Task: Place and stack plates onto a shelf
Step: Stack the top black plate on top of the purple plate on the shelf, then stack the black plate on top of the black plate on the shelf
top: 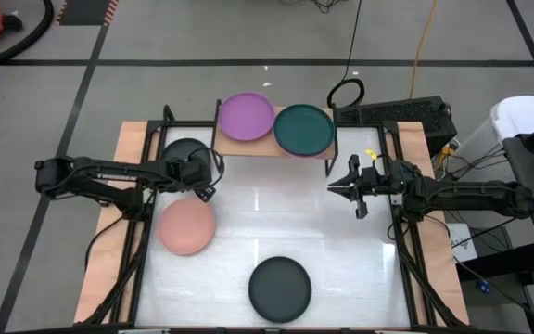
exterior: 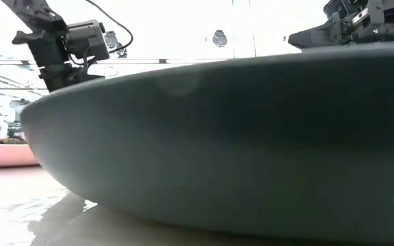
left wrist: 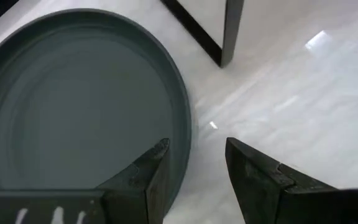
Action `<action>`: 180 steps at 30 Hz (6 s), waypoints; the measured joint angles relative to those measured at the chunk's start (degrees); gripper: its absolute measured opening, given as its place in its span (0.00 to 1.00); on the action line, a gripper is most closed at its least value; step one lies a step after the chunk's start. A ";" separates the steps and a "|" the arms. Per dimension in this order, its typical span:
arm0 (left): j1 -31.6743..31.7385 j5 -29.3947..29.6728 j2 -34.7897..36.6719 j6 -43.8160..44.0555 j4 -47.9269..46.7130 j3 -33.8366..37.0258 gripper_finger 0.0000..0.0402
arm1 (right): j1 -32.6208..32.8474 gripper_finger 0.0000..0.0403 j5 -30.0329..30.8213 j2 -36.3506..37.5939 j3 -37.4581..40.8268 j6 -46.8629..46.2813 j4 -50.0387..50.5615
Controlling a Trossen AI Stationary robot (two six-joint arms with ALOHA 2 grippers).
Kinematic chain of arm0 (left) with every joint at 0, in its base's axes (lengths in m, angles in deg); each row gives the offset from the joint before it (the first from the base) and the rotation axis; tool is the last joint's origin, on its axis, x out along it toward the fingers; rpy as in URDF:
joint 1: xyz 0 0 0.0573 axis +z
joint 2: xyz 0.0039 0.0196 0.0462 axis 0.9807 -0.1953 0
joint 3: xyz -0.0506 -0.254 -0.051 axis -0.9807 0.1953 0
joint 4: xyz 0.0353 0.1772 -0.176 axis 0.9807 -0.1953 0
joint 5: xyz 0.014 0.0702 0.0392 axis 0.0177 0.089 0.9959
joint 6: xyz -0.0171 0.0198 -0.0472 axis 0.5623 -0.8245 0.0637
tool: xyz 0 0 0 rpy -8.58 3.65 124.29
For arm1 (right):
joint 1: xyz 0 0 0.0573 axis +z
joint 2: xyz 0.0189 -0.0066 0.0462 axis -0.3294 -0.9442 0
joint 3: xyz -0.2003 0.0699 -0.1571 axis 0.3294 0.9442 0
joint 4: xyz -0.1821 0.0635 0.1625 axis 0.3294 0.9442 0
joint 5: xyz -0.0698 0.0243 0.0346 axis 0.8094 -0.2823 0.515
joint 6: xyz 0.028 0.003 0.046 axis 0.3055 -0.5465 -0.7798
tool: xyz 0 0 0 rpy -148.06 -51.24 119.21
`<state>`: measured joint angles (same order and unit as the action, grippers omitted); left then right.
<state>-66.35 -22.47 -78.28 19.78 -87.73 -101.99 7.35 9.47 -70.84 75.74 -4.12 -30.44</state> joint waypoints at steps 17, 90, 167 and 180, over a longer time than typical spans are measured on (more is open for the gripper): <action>3.87 2.43 -9.18 -0.05 6.37 5.24 0.32 | 0.00 0.10 0.00 -0.15 0.00 0.00 0.31; 8.78 -12.68 -32.79 -41.74 -16.05 -58.78 0.21 | 0.00 0.09 -0.22 -0.15 0.04 -1.99 -0.15; -21.80 -7.42 -5.49 -34.63 76.71 -3.65 0.51 | 26.66 0.41 -1.51 -66.10 -28.45 -7.00 -8.98; -21.80 -7.42 -5.49 -34.51 76.45 -3.65 0.51 | 28.72 0.41 -0.38 -75.18 -33.44 -8.44 -7.81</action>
<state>-88.15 -29.89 -83.76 -14.73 -11.28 -105.63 36.07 9.09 -146.02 42.30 -12.57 -38.25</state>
